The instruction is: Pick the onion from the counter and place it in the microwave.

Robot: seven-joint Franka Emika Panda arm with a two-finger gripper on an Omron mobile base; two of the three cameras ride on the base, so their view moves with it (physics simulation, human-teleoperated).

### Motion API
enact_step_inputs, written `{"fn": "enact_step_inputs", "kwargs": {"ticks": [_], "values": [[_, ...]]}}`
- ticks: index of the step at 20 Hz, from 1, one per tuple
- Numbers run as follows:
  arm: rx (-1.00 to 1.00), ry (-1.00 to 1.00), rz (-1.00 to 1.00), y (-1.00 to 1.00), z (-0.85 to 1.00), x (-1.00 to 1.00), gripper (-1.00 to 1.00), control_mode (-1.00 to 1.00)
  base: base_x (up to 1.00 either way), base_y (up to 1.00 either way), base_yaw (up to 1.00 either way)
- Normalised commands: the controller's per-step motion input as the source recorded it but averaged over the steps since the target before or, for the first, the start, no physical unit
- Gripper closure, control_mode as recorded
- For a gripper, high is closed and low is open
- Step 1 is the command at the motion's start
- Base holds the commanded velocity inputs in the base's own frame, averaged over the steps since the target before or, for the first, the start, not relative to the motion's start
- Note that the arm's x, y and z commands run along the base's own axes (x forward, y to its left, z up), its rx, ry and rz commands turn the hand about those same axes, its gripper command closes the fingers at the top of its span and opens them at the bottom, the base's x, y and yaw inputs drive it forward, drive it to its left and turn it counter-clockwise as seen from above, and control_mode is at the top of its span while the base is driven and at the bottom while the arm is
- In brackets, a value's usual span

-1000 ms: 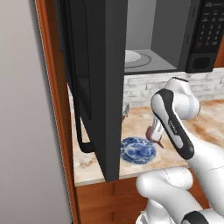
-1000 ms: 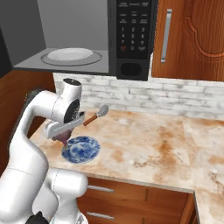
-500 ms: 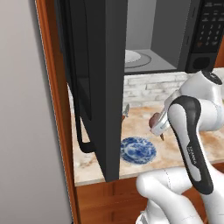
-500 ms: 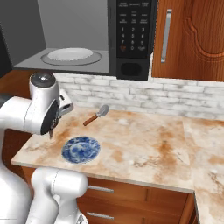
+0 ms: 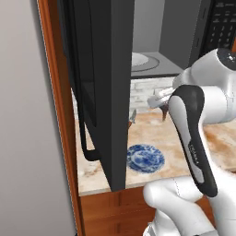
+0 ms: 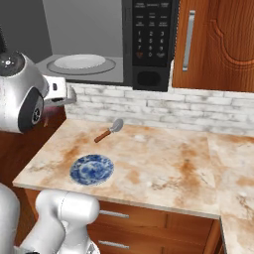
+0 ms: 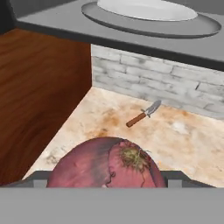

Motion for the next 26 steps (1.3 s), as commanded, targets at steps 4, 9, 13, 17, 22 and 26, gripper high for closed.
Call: {"fn": "enact_step_inputs", "kwargs": {"ticks": [4,9,13,17,22,26], "values": [[0.01,-0.31,-0.5,0.0,0.89,0.68,1.0,-1.0,0.0,0.0,0.0],[0.11,-0.22,-0.36,0.0,0.95,0.53,1.0,-1.0,0.0,0.0,0.0],[0.15,0.0,-0.19,0.0,0.17,1.0,1.0,-1.0,0.0,0.0,0.0],[0.25,-0.05,-0.02,0.0,0.27,0.95,1.0,-1.0,0.0,0.0,0.0],[0.23,0.0,0.0,0.0,0.04,0.96,1.0,-1.0,0.0,0.0,0.0],[0.18,0.0,0.0,0.01,-0.14,1.0,1.0,-1.0,0.0,0.0,0.0]]}}
